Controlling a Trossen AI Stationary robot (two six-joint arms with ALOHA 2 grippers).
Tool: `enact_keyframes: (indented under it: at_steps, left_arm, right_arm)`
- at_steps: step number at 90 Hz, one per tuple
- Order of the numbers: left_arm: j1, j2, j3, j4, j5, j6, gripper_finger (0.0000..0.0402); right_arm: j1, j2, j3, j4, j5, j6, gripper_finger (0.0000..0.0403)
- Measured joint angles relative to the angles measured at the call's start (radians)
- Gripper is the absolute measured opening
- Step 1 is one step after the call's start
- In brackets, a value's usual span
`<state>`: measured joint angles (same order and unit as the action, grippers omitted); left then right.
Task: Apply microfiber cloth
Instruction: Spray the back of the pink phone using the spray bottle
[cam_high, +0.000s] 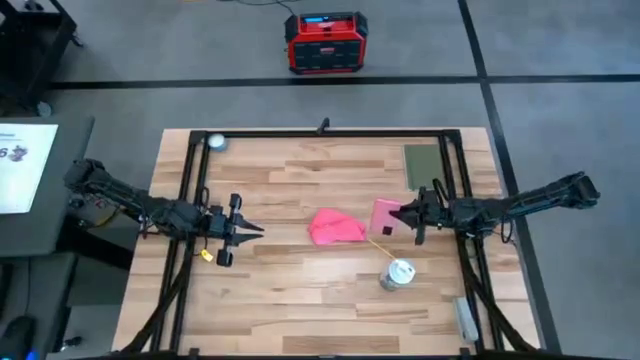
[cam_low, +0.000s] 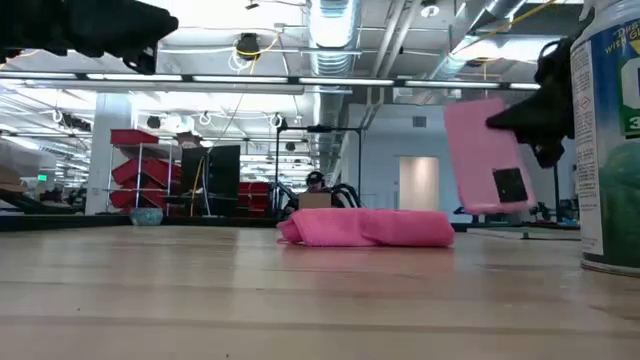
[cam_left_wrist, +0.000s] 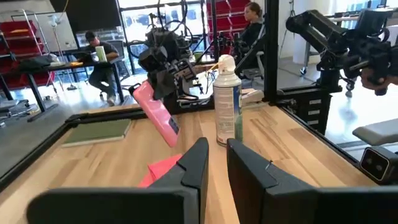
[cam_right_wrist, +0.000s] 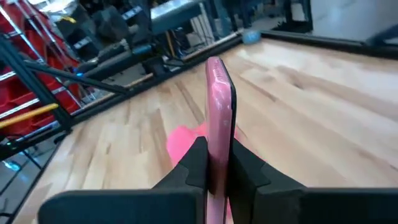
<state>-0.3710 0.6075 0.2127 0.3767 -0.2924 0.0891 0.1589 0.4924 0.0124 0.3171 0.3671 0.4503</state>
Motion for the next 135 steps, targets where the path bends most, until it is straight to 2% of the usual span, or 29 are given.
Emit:
enact_keyframes:
  at_steps: [23,135]
  left_arm:
    - [0.0,0.0,0.0,-0.033,-0.005,-0.026,0.0035]
    - [0.0,0.0,0.0,-0.058,-0.006,-0.041,0.0036]
  right_arm:
    - [0.0,0.013,0.0,-0.046,0.0,0.013,0.0014]
    - [0.005,0.031,0.0,-0.025,-0.003,0.013,0.0014]
